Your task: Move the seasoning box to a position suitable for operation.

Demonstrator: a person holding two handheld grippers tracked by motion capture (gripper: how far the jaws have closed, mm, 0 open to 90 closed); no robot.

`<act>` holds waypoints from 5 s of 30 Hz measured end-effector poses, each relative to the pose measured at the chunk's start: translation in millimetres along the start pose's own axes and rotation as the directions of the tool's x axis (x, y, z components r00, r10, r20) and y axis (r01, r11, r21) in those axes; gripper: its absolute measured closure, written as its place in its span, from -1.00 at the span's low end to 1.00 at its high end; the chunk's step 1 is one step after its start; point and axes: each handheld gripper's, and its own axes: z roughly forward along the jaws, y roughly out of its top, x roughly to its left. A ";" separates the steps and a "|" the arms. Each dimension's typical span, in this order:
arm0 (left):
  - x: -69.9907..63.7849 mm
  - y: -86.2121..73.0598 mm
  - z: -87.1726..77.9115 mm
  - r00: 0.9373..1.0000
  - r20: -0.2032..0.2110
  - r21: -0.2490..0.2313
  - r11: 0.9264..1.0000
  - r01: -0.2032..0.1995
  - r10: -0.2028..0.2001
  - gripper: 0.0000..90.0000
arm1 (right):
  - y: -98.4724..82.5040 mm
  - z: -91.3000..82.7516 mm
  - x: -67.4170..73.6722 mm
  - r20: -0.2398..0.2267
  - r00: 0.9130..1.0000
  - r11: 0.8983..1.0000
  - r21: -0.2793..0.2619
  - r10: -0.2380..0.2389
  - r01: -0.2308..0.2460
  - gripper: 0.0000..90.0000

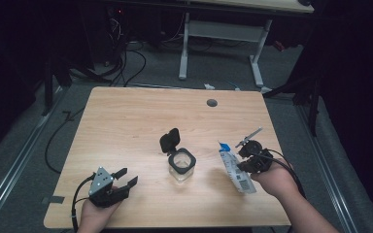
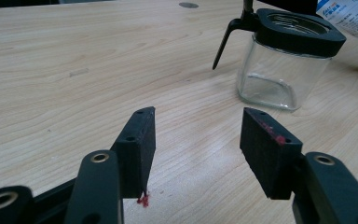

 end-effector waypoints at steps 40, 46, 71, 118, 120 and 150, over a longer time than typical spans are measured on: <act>-84.3 9.1 33.9 0.971 0.203 -0.030 0.992 -0.123 0.127 -0.11 | 13.9 -19.3 24.2 -0.038 0.998 0.996 0.062 -0.058 0.061 1.00; -103.6 10.3 46.5 0.959 0.244 -0.027 0.990 -0.141 0.143 -0.15 | 19.4 -18.8 32.4 -0.055 0.995 0.994 0.064 -0.086 0.090 1.00; -158.1 18.8 96.2 0.906 0.375 -0.050 0.980 -0.191 0.196 -0.39 | 38.4 -34.5 65.6 -0.071 0.987 0.988 0.055 -0.143 0.147 1.00; -183.5 36.8 112.1 0.916 0.316 -0.067 0.969 -0.239 0.247 -0.12 | 69.6 -32.3 92.4 -0.102 0.972 0.975 0.052 -0.211 0.217 1.00; -184.8 35.8 112.2 0.914 0.313 -0.072 0.966 -0.246 0.257 -0.13 | 70.6 -32.6 93.6 -0.098 0.972 0.974 0.052 -0.214 0.220 1.00; -183.8 35.0 113.5 0.925 0.283 -0.058 0.967 -0.247 0.253 0.08 | 73.8 -31.0 89.3 -0.095 0.976 0.978 0.040 -0.198 0.203 1.00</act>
